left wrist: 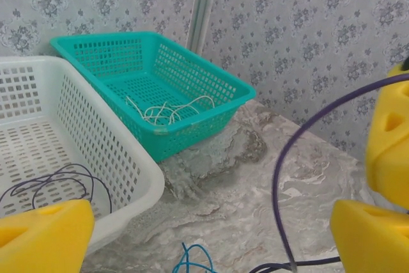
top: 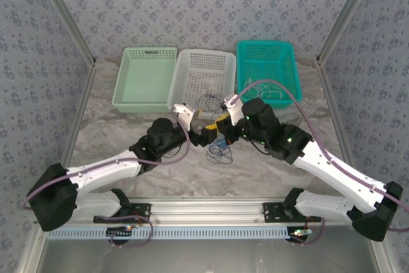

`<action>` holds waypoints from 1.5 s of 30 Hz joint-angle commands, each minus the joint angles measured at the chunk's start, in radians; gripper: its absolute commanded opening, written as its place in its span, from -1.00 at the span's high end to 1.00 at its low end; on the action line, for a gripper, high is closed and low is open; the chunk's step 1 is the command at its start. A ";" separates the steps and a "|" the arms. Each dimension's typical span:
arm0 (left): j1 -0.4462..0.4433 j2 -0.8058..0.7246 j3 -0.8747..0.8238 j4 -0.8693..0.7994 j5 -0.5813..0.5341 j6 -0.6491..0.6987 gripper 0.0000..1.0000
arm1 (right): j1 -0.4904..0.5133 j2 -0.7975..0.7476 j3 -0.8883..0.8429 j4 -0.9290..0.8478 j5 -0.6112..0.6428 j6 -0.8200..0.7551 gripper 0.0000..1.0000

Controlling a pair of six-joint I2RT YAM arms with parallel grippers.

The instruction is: Untangle the cables

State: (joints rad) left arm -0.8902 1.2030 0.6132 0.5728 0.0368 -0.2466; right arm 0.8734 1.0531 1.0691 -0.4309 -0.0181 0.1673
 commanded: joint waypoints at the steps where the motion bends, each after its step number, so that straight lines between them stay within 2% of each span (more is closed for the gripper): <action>1: 0.000 0.043 0.065 0.002 -0.002 0.003 -0.84 | 0.025 -0.002 0.048 0.013 -0.037 -0.001 1.00; 9: 0.000 0.158 0.123 -0.071 -0.047 -0.021 -0.70 | 0.066 -0.007 0.160 -0.013 -0.040 -0.018 1.00; 22: -0.027 0.218 0.111 -0.150 -0.118 -0.019 -0.67 | 0.075 -0.005 0.379 -0.122 0.066 -0.089 1.00; 40: -0.044 0.352 0.091 -0.240 -0.310 -0.025 -0.66 | 0.047 0.019 0.602 -0.196 0.232 -0.170 1.00; 45: -0.044 0.359 0.079 -0.229 -0.346 -0.032 -0.66 | 0.008 0.047 0.685 -0.248 0.228 -0.194 1.00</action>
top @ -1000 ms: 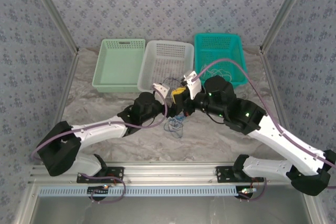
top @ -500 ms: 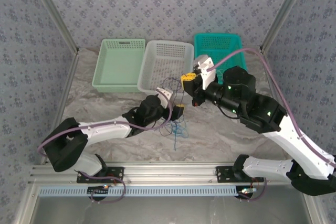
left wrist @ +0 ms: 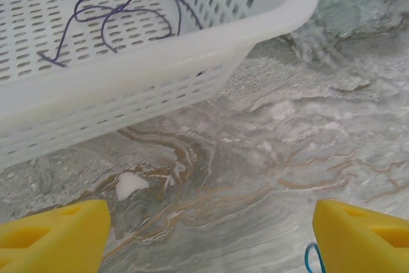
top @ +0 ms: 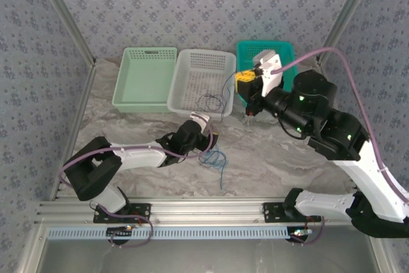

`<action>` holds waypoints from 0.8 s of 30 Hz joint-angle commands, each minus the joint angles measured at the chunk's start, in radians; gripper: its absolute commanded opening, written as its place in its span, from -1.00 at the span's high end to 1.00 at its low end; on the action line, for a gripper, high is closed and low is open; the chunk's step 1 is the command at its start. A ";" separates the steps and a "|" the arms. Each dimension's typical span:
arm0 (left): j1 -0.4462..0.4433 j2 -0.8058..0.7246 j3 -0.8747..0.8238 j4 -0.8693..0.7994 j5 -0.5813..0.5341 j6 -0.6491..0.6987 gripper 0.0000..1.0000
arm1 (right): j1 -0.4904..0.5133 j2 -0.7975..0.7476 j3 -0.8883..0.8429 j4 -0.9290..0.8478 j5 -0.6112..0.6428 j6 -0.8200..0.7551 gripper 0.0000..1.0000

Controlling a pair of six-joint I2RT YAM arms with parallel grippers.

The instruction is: Untangle the cables

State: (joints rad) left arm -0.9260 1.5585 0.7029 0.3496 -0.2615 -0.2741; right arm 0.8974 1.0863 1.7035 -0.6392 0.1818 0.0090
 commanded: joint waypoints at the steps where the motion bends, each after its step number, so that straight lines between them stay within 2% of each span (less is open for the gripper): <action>1: -0.008 0.005 -0.011 -0.008 -0.053 -0.005 -0.66 | -0.022 0.020 0.062 -0.047 0.027 -0.037 1.00; 12: -0.008 -0.054 -0.016 -0.022 -0.105 -0.009 -0.72 | -0.083 0.086 0.099 -0.023 -0.025 -0.041 1.00; 18: -0.009 -0.098 -0.039 -0.064 -0.165 0.002 -0.74 | -0.222 0.087 0.122 0.078 -0.094 0.015 1.00; 20: -0.008 -0.124 -0.057 -0.052 -0.164 0.001 -0.38 | -0.269 0.104 0.168 0.077 -0.140 0.029 1.00; 21: -0.009 -0.143 -0.066 -0.046 -0.164 -0.002 -0.30 | -0.279 0.115 0.201 0.067 -0.152 0.029 1.00; 24: -0.008 -0.217 -0.084 -0.020 -0.151 0.006 0.21 | -0.289 0.148 0.259 0.046 -0.165 0.021 1.00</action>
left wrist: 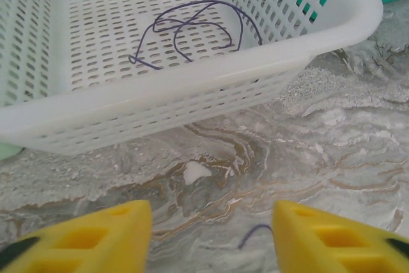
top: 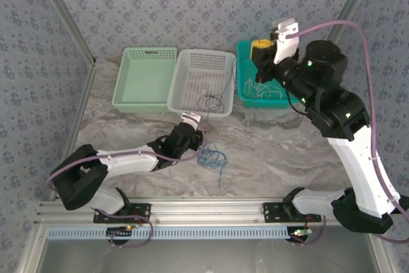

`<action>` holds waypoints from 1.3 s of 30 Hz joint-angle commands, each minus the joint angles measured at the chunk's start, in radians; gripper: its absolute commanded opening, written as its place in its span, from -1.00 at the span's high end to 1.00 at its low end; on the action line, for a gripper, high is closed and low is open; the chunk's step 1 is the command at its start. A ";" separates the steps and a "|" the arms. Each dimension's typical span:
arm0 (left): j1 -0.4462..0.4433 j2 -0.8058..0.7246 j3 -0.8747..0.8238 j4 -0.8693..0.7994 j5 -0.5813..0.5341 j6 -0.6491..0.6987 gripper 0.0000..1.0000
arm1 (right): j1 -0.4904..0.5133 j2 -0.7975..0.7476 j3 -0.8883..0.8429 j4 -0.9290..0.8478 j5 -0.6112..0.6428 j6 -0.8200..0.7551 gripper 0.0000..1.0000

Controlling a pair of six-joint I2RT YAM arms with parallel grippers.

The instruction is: Untangle the cables

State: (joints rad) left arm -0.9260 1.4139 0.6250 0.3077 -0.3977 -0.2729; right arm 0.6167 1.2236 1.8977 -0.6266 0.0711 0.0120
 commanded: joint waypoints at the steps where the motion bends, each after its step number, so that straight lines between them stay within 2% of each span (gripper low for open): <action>1: -0.008 -0.099 -0.007 0.025 -0.010 0.014 0.37 | -0.012 0.023 0.079 0.030 -0.056 0.014 1.00; 3: -0.008 -0.153 0.000 0.019 0.002 0.036 0.57 | -0.022 0.038 0.090 0.030 -0.060 0.018 1.00; 6: -0.008 -0.222 0.019 -0.002 0.024 0.075 0.66 | -0.038 0.054 0.089 0.031 -0.079 0.026 1.00; 13: 0.009 -0.293 0.089 -0.045 0.047 0.160 0.69 | -0.061 0.085 0.061 0.047 -0.092 0.037 1.00; 19: 0.103 -0.203 0.197 -0.083 0.101 0.198 0.65 | -0.107 0.171 0.049 0.077 -0.155 0.065 1.00; 22: 0.142 -0.166 0.226 -0.104 0.144 0.180 0.58 | -0.127 0.227 0.058 0.110 -0.195 0.085 1.00; 27: 0.145 -0.158 0.204 -0.093 0.157 0.148 0.44 | -0.130 0.286 0.119 0.126 -0.230 0.097 1.00; 34: 0.144 -0.186 0.133 -0.077 0.135 0.118 0.22 | -0.132 0.352 0.255 0.075 -0.229 0.070 1.00; 39: 0.148 -0.199 0.100 -0.073 0.088 0.115 -0.05 | -0.132 0.375 0.335 0.075 -0.232 0.063 1.00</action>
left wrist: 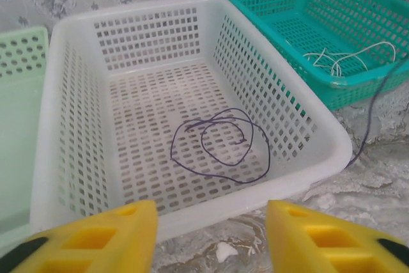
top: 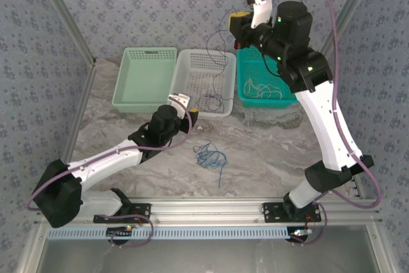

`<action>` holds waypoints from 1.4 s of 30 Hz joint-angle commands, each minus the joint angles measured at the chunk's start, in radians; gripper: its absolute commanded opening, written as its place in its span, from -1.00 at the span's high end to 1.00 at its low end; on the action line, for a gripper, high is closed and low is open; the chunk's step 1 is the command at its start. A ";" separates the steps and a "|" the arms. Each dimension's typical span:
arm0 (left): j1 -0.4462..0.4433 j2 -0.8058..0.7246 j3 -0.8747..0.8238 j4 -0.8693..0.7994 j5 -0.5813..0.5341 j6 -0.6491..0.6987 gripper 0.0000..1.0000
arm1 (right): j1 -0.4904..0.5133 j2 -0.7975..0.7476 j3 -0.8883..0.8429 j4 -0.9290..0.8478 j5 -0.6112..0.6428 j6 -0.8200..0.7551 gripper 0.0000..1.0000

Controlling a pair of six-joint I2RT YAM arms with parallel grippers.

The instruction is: Untangle the cables

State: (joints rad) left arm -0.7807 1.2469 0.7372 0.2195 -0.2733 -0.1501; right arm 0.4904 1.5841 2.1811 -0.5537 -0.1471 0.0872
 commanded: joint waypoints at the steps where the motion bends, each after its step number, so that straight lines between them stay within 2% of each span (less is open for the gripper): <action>1: 0.005 -0.035 -0.016 0.014 -0.039 -0.010 -0.08 | -0.005 0.024 0.079 -0.003 -0.015 -0.013 1.00; 5: 0.009 -0.040 -0.032 0.015 -0.042 -0.015 -0.20 | -0.003 0.076 0.182 -0.038 -0.030 -0.013 1.00; 12: 0.016 -0.038 -0.057 0.028 -0.026 -0.027 -0.32 | 0.017 0.073 0.233 -0.043 -0.104 -0.018 1.00; 14: 0.015 -0.029 -0.064 0.065 0.021 -0.016 -0.41 | 0.043 0.049 0.210 -0.073 -0.116 -0.033 1.00; 20: 0.016 0.054 -0.035 0.255 0.289 0.015 -0.63 | 0.103 -0.035 0.089 -0.053 -0.085 -0.059 1.00; 24: 0.017 0.179 0.070 0.286 0.321 0.010 -0.68 | 0.109 -0.061 0.052 -0.052 -0.066 -0.055 1.00; 28: 0.016 0.288 0.129 0.408 0.400 -0.049 -0.68 | 0.111 -0.068 0.052 -0.059 -0.060 -0.056 1.00; 35: 0.014 0.373 0.145 0.613 0.527 -0.156 -0.67 | 0.109 -0.079 0.049 -0.078 -0.033 -0.068 1.00; 37: 0.015 0.379 0.150 0.617 0.512 -0.159 -0.67 | 0.106 -0.081 0.044 -0.065 -0.022 -0.074 1.00; 42: 0.020 0.382 0.231 0.450 0.343 -0.098 -0.66 | 0.070 -0.033 0.051 -0.005 -0.011 -0.062 1.00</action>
State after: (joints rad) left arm -0.7654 1.6260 0.9005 0.7044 0.1486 -0.2710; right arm 0.5804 1.5318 2.2223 -0.6121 -0.1802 0.0330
